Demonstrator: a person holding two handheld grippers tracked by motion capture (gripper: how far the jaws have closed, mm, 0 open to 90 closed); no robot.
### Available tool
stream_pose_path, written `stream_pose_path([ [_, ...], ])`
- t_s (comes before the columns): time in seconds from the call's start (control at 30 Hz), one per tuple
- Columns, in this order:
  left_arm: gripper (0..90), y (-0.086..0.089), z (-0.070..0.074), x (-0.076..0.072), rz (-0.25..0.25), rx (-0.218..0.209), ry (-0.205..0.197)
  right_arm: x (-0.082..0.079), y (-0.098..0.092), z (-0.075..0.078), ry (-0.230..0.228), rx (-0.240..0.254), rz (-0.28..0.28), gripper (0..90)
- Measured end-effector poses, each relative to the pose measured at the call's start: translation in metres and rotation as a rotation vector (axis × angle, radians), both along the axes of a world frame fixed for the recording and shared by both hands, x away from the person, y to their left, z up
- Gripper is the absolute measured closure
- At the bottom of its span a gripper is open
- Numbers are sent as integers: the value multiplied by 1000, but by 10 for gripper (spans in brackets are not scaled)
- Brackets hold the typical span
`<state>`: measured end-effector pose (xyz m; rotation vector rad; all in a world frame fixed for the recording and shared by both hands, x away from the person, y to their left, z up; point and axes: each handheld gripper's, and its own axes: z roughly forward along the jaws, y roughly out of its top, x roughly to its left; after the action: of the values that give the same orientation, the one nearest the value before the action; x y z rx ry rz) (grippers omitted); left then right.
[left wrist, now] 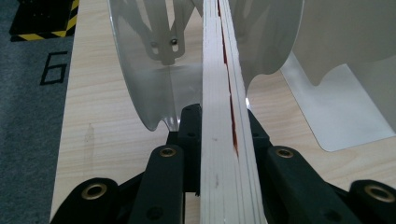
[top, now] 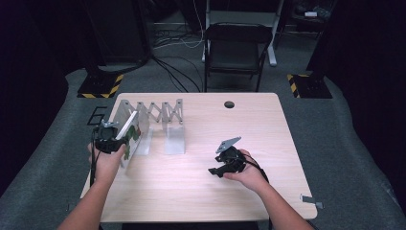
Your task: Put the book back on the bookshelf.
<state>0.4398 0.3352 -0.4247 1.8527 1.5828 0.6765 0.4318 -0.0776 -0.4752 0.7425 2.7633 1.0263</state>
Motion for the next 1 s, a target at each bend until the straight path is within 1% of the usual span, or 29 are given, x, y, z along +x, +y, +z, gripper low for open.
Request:
stream_pose_path([
  [0.03, 757, 0, 0, 0, -2, 0, 10, 0, 0, 0, -1, 0, 1, 393],
  [0.17, 756, -3, -2, 2, 0, 10, 14, 0, 0, 0, 3, -2, -4, 393],
  [0.2, 756, -3, -2, 3, -3, 18, 18, 1, -1, 0, 1, -3, -1, 392],
  [0.23, 756, -4, -3, 4, 3, 12, 13, 0, -1, -1, 11, -2, -10, 393],
  [0.27, 756, -4, -4, 4, 5, 11, 21, 0, -1, -1, 3, -7, -4, 392],
  [0.33, 756, -4, -6, 5, 10, 15, 24, 0, -1, -2, -2, -2, 4, 392],
  [0.37, 756, -5, -7, 5, 10, 14, 23, -1, 0, -2, 2, -3, -5, 393],
  [0.4, 756, -5, -7, 5, 9, 15, 25, -1, -1, -2, 6, -7, -2, 393],
  [0.47, 755, -5, -7, 6, 12, 15, 26, 0, 0, -4, 0, 4, -7, 393],
  [0.53, 755, -6, -7, 6, 14, 10, 33, 0, 0, -4, 3, -3, -2, 393],
  [0.57, 755, -6, -8, 7, 14, 11, 30, 0, 0, -3, 12, -8, 1, 393],
  [0.6, 755, -6, -9, 7, 19, 12, 23, -1, 0, -3, 10, -11, 0, 393],
  [0.63, 754, -7, -9, 7, 18, 7, 34, -1, 0, -3, 13, -8, -3, 393],
  [0.73, 750, -8, -11, 8, 16, 12, 42, -1, 0, -3, 8, -10, -2, 393],
  [0.77, 748, -8, -12, 8, 20, 7, 32, -1, 0, -3, 7, -9, 0, 393],
  [0.8, 747, -8, -12, 7, 25, 0, 33, -1, 0, -3, 7, -8, -2, 393],
  [0.87, 741, -7, -12, 7, 24, 1, 34, -1, -1, -3, 6, -7, -2, 393],
  [0.9, 735, -7, -12, 7, 28, -3, 28, -1, -1, -3, 8, -8, -2, 393],
  [1.0, 719, -7, -12, 6, 25, -8, 36, -1, 0, -3, 8, -9, -1, 393],
])
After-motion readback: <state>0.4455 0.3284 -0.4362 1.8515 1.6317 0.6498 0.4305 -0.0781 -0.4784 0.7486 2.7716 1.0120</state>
